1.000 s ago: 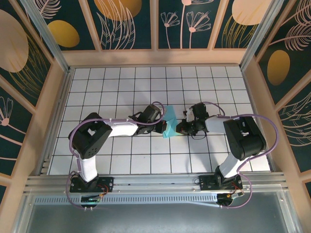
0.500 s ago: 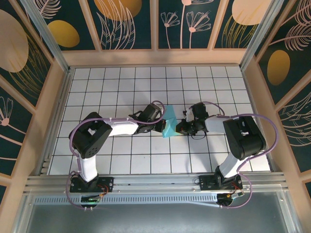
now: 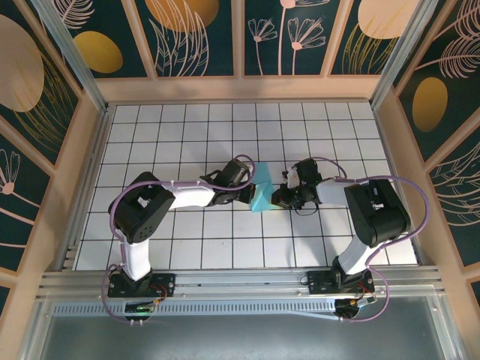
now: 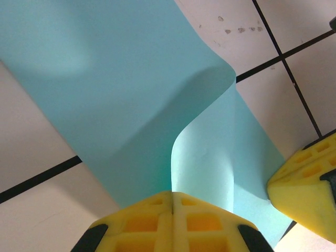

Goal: Fold a paper plane with a square sheet of paper (fold left side to right side)
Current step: Fold the triangle a second time at the center of the table.

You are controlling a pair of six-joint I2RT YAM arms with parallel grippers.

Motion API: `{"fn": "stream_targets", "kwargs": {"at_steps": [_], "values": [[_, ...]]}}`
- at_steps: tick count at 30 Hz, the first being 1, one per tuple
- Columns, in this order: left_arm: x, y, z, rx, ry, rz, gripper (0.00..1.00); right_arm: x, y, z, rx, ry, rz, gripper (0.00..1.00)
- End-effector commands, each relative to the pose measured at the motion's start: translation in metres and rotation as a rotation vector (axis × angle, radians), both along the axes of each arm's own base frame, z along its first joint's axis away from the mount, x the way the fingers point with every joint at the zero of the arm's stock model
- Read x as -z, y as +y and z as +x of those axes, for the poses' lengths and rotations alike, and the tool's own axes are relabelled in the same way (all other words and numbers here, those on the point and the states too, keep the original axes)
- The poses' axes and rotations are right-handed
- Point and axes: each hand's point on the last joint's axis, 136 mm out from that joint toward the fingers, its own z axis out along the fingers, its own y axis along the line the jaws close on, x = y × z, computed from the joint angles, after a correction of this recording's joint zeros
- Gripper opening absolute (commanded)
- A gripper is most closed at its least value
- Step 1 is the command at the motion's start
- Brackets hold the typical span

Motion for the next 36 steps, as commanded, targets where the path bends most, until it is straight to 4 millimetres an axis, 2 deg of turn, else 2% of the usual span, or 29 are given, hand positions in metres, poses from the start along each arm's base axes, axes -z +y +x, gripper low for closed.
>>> {"fn": "stream_targets", "kwargs": {"at_steps": [1,13,25,28,36], "values": [[0.000,0.000,0.007,0.003,-0.010,0.013,0.00,0.018,-0.008,-0.011,-0.011,0.049,-0.076,0.00],[0.004,-0.001,0.006,0.010,-0.003,0.015,0.00,0.017,-0.007,-0.010,-0.011,0.046,-0.076,0.00],[0.018,0.002,0.003,0.016,0.018,0.039,0.00,0.015,-0.005,-0.008,-0.015,0.042,-0.064,0.00],[0.023,0.004,0.002,0.017,0.025,0.050,0.00,0.006,-0.001,-0.003,-0.017,0.019,-0.041,0.00],[0.032,0.007,-0.001,0.017,0.040,0.071,0.00,-0.042,0.006,0.015,0.002,-0.092,0.052,0.00]]}}
